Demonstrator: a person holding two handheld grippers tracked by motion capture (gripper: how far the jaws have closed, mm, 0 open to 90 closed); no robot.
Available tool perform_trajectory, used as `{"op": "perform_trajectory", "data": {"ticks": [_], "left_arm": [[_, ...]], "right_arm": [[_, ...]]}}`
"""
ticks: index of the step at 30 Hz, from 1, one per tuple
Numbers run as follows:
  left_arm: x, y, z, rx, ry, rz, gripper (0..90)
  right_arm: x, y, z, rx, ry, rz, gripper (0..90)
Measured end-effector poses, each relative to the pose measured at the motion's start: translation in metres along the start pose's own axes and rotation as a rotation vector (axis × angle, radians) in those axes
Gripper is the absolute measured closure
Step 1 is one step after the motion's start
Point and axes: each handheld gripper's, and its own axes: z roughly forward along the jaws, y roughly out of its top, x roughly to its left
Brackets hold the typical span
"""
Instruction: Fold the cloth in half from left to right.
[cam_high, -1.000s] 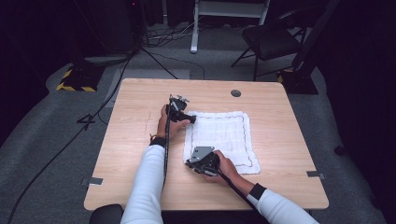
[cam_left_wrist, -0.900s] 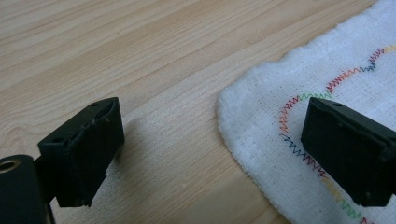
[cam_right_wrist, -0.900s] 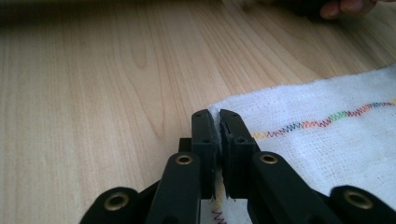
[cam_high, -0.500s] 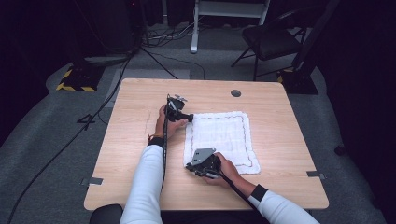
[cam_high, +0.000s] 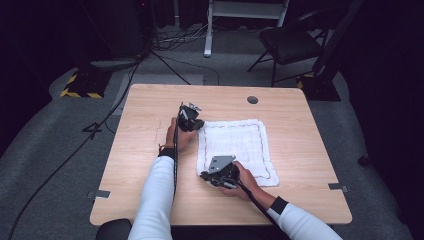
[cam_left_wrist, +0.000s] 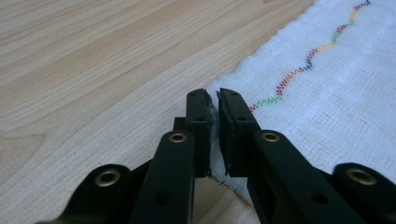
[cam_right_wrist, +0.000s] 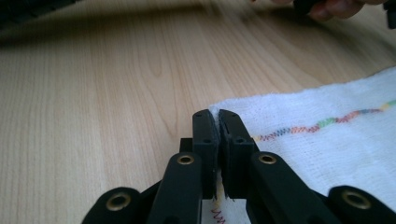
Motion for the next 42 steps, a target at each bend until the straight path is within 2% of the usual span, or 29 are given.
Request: {"op": "perform_trajectory", "data": {"ticks": [1,6,13,16,19,23,25,28,30,35,42], "left_arm": [[0.0,0.0,-0.002,0.003,0.005,0.011,85.6],[0.003,-0.002,-0.011,-0.017,0.018,0.004,86.0],[0.008,-0.005,-0.031,-0.064,0.046,0.005,86.2],[0.013,-0.008,-0.042,-0.06,0.078,0.01,86.2],[0.014,-0.009,-0.045,-0.049,0.104,0.027,86.2],[0.013,-0.008,-0.048,-0.065,0.102,0.017,86.1],[0.01,-0.005,-0.048,-0.07,0.104,0.027,86.2],[0.0,0.003,-0.046,-0.085,0.101,0.04,86.2],[-0.002,0.005,-0.046,-0.092,0.098,0.038,86.2],[-0.023,0.021,-0.041,-0.122,0.078,0.065,86.2],[-0.038,0.031,-0.034,-0.129,0.055,0.09,86.2]], "right_arm": [[-0.001,0.002,-0.003,-0.013,-0.003,0.002,86.4],[0.0,0.005,-0.004,-0.025,-0.005,0.001,86.4],[0.007,0.012,0.004,-0.035,-0.001,-0.005,86.4],[0.01,0.017,0.006,-0.054,0.001,0.003,86.5],[0.011,0.02,0.006,-0.069,0.002,0.004,86.5],[0.012,0.023,0.004,-0.07,-0.013,-0.01,86.5],[0.011,0.023,0.001,-0.076,-0.021,-0.009,86.5],[0.008,0.02,-0.013,-0.112,-0.049,0.004,86.5],[0.008,0.018,-0.017,-0.117,-0.054,0.0,86.5],[0.004,0.003,-0.037,-0.127,-0.072,0.019,86.5],[-0.001,-0.01,-0.057,-0.133,-0.091,0.04,86.5]]}}
